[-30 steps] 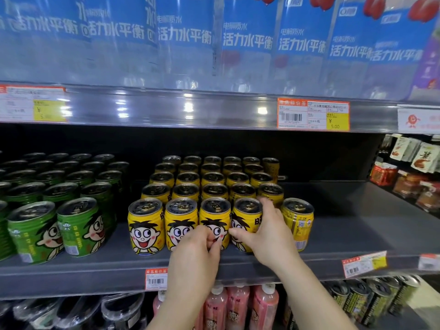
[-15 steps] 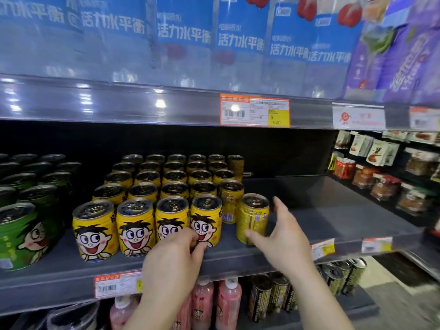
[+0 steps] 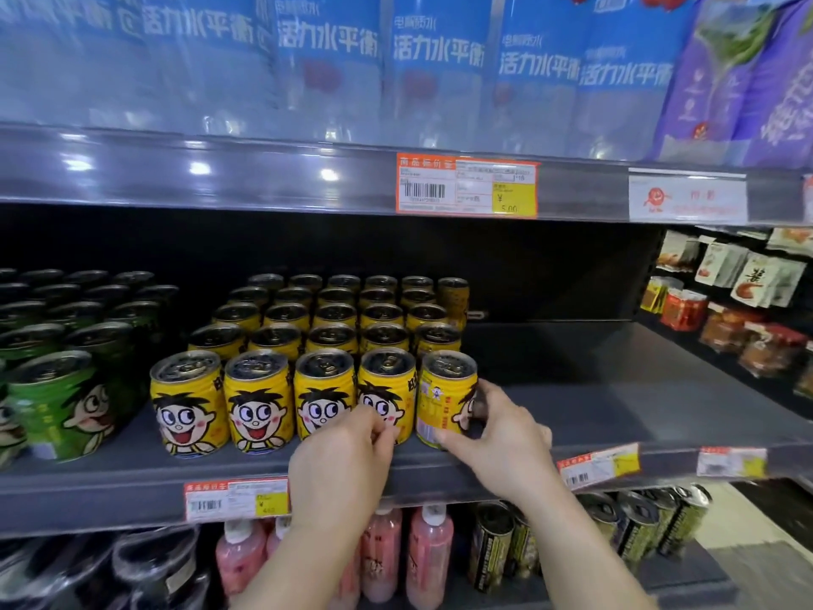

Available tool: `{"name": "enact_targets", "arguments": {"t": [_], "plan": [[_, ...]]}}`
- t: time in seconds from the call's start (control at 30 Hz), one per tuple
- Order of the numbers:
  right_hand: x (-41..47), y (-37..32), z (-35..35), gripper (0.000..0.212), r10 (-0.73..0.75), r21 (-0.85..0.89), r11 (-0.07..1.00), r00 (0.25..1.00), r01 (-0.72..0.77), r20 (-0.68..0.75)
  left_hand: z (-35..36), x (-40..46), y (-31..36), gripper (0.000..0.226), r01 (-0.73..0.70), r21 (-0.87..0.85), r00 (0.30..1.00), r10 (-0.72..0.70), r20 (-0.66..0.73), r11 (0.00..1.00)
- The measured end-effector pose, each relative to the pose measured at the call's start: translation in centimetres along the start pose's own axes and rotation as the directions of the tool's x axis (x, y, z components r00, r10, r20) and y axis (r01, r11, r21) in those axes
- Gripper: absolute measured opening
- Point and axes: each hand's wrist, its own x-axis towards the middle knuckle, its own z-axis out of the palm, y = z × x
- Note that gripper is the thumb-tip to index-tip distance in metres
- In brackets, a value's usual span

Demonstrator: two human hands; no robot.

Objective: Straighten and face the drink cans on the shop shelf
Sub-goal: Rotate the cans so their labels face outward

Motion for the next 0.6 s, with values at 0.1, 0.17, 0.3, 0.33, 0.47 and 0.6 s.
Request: {"name": "enact_targets", "arguments": {"t": [0.1,0.17,0.3,0.33,0.47,0.6], "plan": [[0.0,-0.3,0.8,0.064,-0.02,-0.121,0.993,0.998,0.012,-0.066,0.1,-0.2,0.5,0.019,0.029,-0.041,0.999,-0.028,0.018,0.999],[0.1,0.1,0.6,0.061,-0.024,-0.047,0.999,0.999,0.022,-0.036,-0.1,-0.2,0.5,0.019,0.03,-0.108,0.999,-0.028,0.023,0.994],[0.3,0.1,0.9,0.063,-0.006,-0.08,0.997,0.991,-0.005,-0.137,-0.5,-0.3,0.5,0.015,0.078,-0.187,0.994,-0.063,0.085,0.979],[0.4,0.0,1.3,0.066,-0.001,-0.112,0.994,0.987,-0.016,-0.159,-0.7,-0.4,0.5,0.014,0.085,-0.207,0.992,-0.065,0.105,0.975],[0.2,0.4,1.1,0.087,0.009,-0.177,0.983,0.986,-0.039,-0.164,-2.4,-1.0,0.3,0.018,0.115,-0.333,0.984,-0.061,0.169,0.936],[-1.5,-1.0,1.1,0.073,0.027,-0.004,1.0,0.923,-0.03,-0.384,-5.5,-1.6,-2.0,0.029,0.135,-0.309,0.986,-0.098,0.133,0.942]]}}
